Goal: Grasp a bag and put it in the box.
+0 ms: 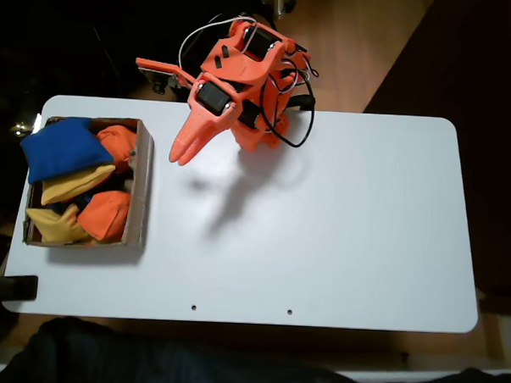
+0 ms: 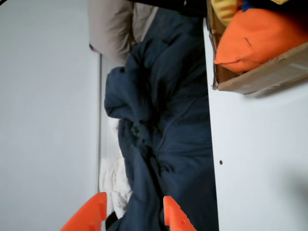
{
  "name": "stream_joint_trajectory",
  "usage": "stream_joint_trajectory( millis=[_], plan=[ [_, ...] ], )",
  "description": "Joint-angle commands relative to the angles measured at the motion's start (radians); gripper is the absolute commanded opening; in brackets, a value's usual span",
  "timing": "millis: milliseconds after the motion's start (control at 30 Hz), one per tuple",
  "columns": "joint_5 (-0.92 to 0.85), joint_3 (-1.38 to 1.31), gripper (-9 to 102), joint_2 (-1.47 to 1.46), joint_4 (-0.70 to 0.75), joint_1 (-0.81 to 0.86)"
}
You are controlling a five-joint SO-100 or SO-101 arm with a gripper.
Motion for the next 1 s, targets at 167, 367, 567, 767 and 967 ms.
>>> stream_joint_trajectory(
  millis=[167, 367, 567, 767, 967],
  plan=[
    [0.048, -0.009, 19, -0.02, -0.018, -0.066],
    [0.074, 0.0, 18, -0.021, -0.014, -0.137],
    [0.107, 0.018, 16, -0.021, -0.003, -0.225],
    [0.123, 0.084, 9, -0.023, -0.012, -0.308],
    [0.11, 0.179, 7, -0.023, -0.048, -0.367]
  ],
)
